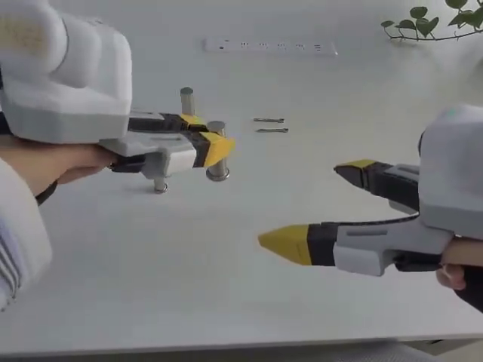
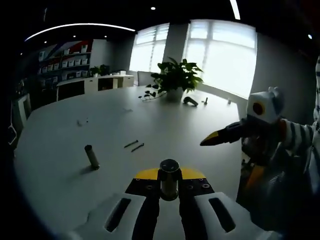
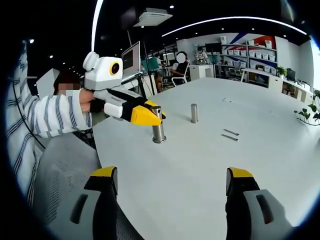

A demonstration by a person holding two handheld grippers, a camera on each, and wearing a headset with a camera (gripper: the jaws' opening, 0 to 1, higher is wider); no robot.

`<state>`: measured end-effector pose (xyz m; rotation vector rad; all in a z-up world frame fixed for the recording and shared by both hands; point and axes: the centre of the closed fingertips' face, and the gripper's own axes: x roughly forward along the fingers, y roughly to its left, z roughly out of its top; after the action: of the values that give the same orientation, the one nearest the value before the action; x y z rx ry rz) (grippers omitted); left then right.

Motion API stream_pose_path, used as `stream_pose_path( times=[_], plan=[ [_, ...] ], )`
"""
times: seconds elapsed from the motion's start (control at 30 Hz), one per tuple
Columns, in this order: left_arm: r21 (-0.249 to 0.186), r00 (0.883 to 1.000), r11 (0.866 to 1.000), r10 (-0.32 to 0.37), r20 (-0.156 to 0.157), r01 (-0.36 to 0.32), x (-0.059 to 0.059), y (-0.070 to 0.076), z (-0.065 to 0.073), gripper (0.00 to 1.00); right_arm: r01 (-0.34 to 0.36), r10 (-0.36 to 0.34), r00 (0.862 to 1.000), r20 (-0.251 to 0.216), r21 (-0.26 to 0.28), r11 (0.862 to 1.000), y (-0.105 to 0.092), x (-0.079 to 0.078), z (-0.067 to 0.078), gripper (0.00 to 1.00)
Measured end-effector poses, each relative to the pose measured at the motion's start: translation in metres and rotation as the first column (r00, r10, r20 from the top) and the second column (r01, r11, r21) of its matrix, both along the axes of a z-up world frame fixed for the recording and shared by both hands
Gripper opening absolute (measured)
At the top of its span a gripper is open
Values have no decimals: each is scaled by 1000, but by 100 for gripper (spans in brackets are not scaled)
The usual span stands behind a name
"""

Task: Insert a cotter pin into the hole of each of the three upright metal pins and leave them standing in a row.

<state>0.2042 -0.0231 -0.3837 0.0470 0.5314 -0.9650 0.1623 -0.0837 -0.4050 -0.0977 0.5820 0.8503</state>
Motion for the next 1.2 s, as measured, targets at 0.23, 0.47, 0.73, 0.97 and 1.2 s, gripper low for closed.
stream_pose_path(
  times=[0.23,0.47,0.73,0.97,1.2],
  plan=[
    [26,1000,1000,-18,10,18,-7,-3,-19,9,-7,7,1000,-10,-2,1000,1,-1,-4,88],
    [45,1000,999,-25,-4,25,-9,-2,-35,9,-12,12,1000,-17,-2,1000,2,-3,-7,88],
    [81,998,995,-65,15,64,-10,-3,-47,9,-15,15,1000,-26,-9,1000,2,-4,-9,88],
    [93,996,992,-89,29,86,-12,-4,-53,9,-17,17,999,-34,-12,1000,2,-5,-12,88],
    [113,995,989,-97,34,92,-12,-3,-59,9,-7,7,999,-43,-18,1000,1,-4,-15,88]
  ],
)
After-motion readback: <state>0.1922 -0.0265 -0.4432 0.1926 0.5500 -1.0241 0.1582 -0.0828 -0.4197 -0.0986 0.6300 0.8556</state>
